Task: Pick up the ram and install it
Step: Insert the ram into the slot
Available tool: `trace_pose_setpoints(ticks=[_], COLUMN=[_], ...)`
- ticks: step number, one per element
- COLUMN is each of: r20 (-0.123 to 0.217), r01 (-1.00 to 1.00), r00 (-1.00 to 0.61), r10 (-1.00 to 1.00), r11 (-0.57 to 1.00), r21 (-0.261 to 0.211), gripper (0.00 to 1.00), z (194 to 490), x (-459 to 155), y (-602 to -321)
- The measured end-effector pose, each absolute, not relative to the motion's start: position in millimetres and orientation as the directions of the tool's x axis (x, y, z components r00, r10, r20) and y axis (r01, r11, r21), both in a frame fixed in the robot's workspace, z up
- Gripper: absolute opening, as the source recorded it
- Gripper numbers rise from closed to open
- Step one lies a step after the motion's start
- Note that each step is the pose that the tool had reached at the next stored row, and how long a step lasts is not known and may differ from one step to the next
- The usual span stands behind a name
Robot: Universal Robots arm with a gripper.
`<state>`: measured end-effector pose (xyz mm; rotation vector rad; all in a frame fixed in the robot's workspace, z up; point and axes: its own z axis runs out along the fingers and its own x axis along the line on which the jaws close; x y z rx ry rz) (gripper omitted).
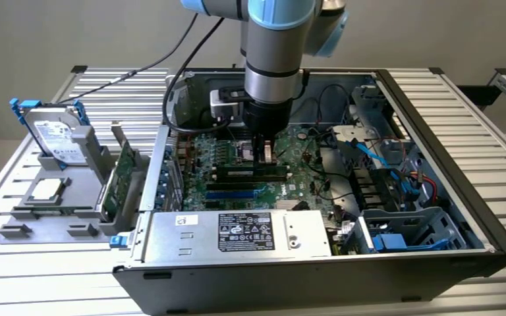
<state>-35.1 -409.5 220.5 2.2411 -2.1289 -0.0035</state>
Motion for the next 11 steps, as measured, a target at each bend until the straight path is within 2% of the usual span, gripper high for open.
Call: trace_pose_setpoints(ticks=[7,8,9,10,11], r20=[0.031,0.03,0.031,0.031,0.032], r01=[-0.998,-0.998,-0.998,-0.998,-0.998], r00=[0.052,0.052,0.052,0.052,0.052], r10=[-0.998,-0.998,-0.998,-0.998,-0.998], r11=[-0.051,-0.051,-0.051,-0.051,-0.051], r21=[0.037,0.037,0.038,0.038,0.038], gripper=[0.14,0.15,0.21,0.21,0.28], z=[220.2,219.8,220.1,220.3,220.4], x=[-34.4,-34.4,-34.4,-34.5,-34.5], y=[-409.2,-409.2,-409.2,-409.3,-409.4])
